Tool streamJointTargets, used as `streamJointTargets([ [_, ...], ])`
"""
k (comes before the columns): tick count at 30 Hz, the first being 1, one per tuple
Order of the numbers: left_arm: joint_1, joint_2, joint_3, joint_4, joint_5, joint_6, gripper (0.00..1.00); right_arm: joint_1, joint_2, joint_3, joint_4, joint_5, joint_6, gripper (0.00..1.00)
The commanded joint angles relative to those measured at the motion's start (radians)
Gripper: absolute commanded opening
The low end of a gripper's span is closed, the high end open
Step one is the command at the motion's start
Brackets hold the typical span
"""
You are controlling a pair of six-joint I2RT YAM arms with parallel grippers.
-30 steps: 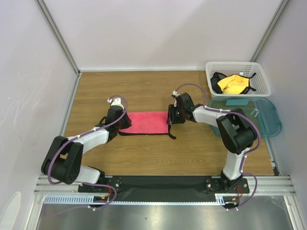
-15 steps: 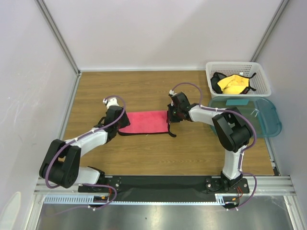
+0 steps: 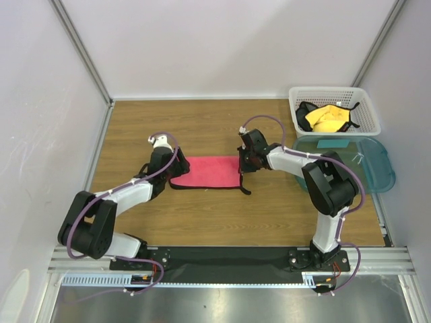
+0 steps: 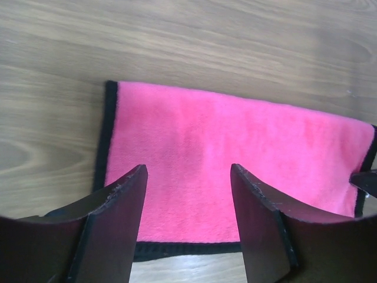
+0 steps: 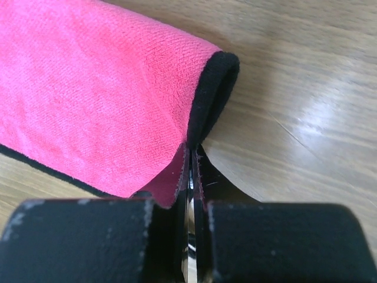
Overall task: Fold and stack the towels
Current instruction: Fold the towel
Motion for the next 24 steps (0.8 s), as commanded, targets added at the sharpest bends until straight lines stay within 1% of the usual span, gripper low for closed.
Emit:
streamJointTargets([
  [1,-0.022,0.043,0.0,0.087,0.038,-0.048,0.65,0.001,-0.074,0.04,-0.046,0.018,-0.027,0.0],
  [6,-0.025,0.028,0.008,0.033,-0.031,-0.027,0.67,-0.008,-0.092,0.055,-0.091,0.047,-0.057,0.0],
  [10,-0.027,-0.012,0.023,-0.039,-0.123,0.032,0.79,-0.031,-0.109,0.052,-0.107,0.034,-0.067,0.0],
  [11,-0.027,-0.016,0.029,-0.06,-0.156,0.044,0.81,-0.034,-0.112,0.052,-0.108,0.029,-0.069,0.0],
  [13,-0.027,-0.013,0.037,-0.078,-0.177,0.07,0.85,-0.04,-0.124,0.055,-0.119,0.029,-0.076,0.0],
  [18,-0.042,0.043,0.065,-0.105,-0.164,0.122,0.86,-0.043,-0.157,0.073,-0.162,0.054,-0.106,0.0],
  [24,-0.111,0.12,0.129,-0.12,-0.17,0.153,0.86,-0.045,-0.177,0.106,-0.207,0.063,-0.141,0.0],
])
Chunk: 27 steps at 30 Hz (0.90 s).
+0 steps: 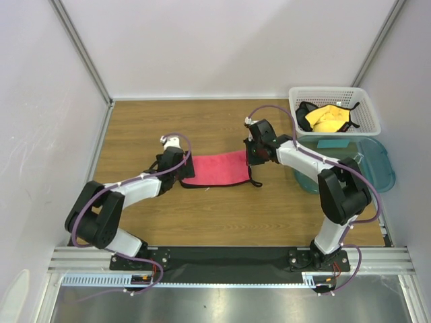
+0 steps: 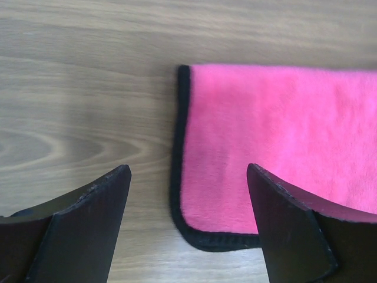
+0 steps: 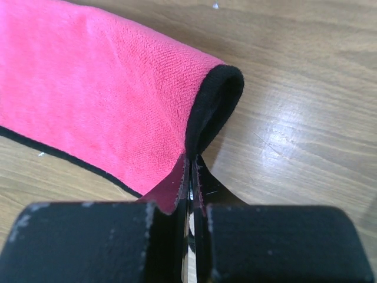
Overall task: Fold and stack the towels
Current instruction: Fold the towel
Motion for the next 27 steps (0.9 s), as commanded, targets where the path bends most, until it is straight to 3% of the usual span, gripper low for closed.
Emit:
streamJointTargets([
  [1,-0.055,0.034,0.07,-0.01,-0.021,0.049,0.86,0.0,-0.056,0.05,-0.034,0.02,-0.034,0.0],
  [9,-0.17,0.062,0.156,0.008,-0.024,0.036,0.86,0.003,-0.057,0.07,-0.015,-0.067,-0.003,0.0],
  [12,-0.178,0.09,0.159,0.051,0.049,0.005,0.85,0.008,-0.053,0.079,-0.005,-0.089,0.006,0.0],
  [27,-0.187,0.24,0.058,0.543,0.405,-0.4,0.87,0.012,-0.048,0.088,0.014,-0.092,0.025,0.0],
])
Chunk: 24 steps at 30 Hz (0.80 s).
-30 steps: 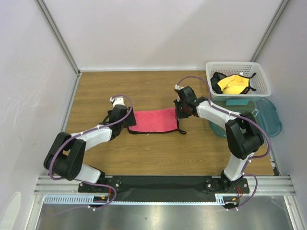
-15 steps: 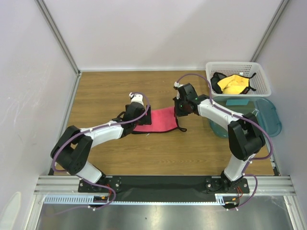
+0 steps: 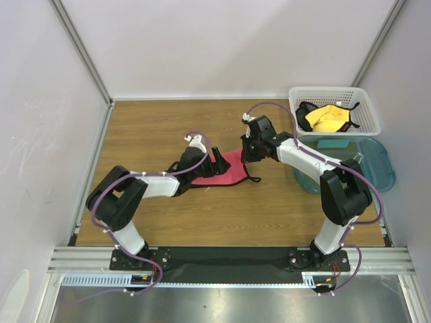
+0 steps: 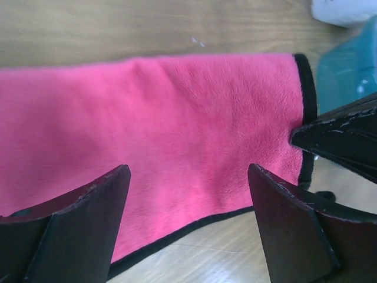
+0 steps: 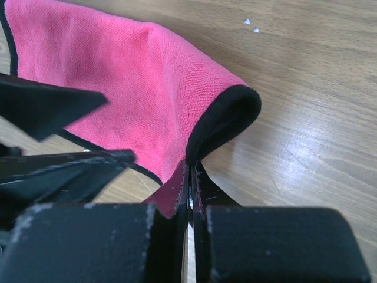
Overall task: Fold and stack the towels
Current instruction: Fold the towel
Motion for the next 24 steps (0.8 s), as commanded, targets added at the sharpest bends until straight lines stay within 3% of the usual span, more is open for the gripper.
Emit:
streamJointTargets([
  [1,-0.007,0.068,-0.017,0.195,0.122,-0.147,0.87,0.003,-0.037,0.039,0.025,-0.005,0.008,0.0],
  [11,-0.007,0.136,-0.037,0.2,0.07,-0.21,0.87,0.003,-0.052,0.045,0.026,-0.013,0.008,0.0],
  [19,-0.007,0.056,-0.055,0.232,0.104,-0.195,0.87,0.002,-0.043,0.079,0.029,-0.037,0.008,0.0],
  [24,-0.002,-0.016,-0.063,0.194,0.055,-0.161,0.88,0.0,-0.05,0.087,0.02,-0.034,0.004,0.0],
])
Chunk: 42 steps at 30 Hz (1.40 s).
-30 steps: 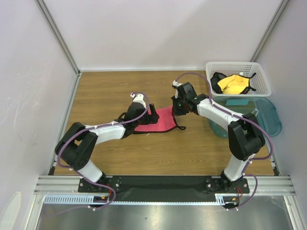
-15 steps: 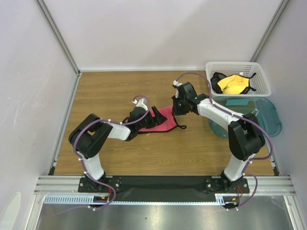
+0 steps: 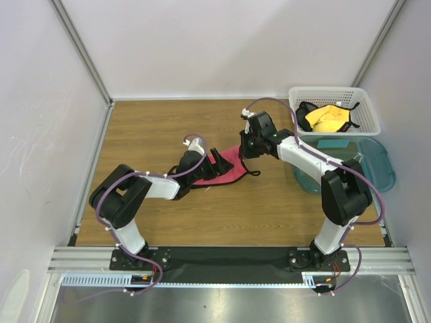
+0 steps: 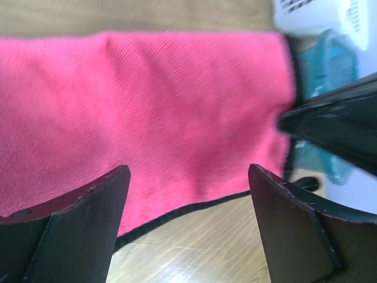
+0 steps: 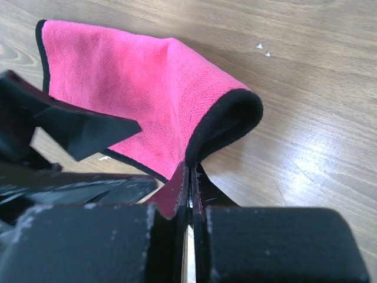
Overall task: Fold and stack the towels
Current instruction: Fold the towel
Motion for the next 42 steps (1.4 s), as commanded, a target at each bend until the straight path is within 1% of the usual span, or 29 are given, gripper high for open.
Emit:
streamJointTargets([
  [1,0.001,-0.086,-0.007,0.015,-0.036,0.029,0.88,0.0,-0.05,0.045,0.016,-0.008,-0.002,0.0],
  [4,0.009,-0.091,-0.01,0.02,-0.043,0.035,0.88,0.0,-0.053,0.045,0.015,-0.007,-0.005,0.0],
  [12,0.015,0.028,-0.02,0.072,-0.039,-0.01,0.88,-0.001,-0.059,0.051,0.007,-0.01,-0.008,0.0],
  [17,0.015,0.052,-0.012,0.067,-0.04,-0.01,0.87,-0.001,-0.062,0.07,-0.01,-0.007,-0.013,0.0],
  [24,0.015,0.085,-0.01,0.127,0.007,-0.011,0.87,-0.006,-0.054,0.099,0.006,-0.088,0.01,0.0],
  [28,0.018,0.072,-0.029,0.159,0.03,-0.01,0.87,-0.006,-0.042,0.114,0.015,-0.113,0.024,0.0],
  [32,0.038,-0.005,-0.043,0.147,0.055,0.019,0.87,-0.007,-0.001,0.145,-0.014,-0.099,0.024,0.0],
  [35,0.072,-0.108,-0.052,0.087,0.07,0.065,0.88,-0.006,0.021,0.182,-0.051,-0.06,0.007,0.0],
  [37,0.107,-0.201,-0.061,0.012,0.064,0.108,0.88,-0.003,0.045,0.205,-0.082,-0.034,-0.007,0.0],
  [39,0.142,-0.267,-0.072,-0.08,0.037,0.139,0.88,0.011,0.07,0.247,-0.103,0.002,-0.016,0.0],
  [40,0.151,-0.34,-0.084,-0.116,0.011,0.171,0.88,0.017,0.075,0.264,-0.128,0.016,-0.024,0.0],
  [41,0.162,-0.375,-0.09,-0.2,-0.028,0.185,0.88,0.023,0.084,0.299,-0.138,0.03,-0.027,0.0],
  [42,0.167,-0.414,-0.096,-0.247,-0.136,0.2,0.88,0.032,0.104,0.316,-0.149,0.06,-0.03,0.0],
])
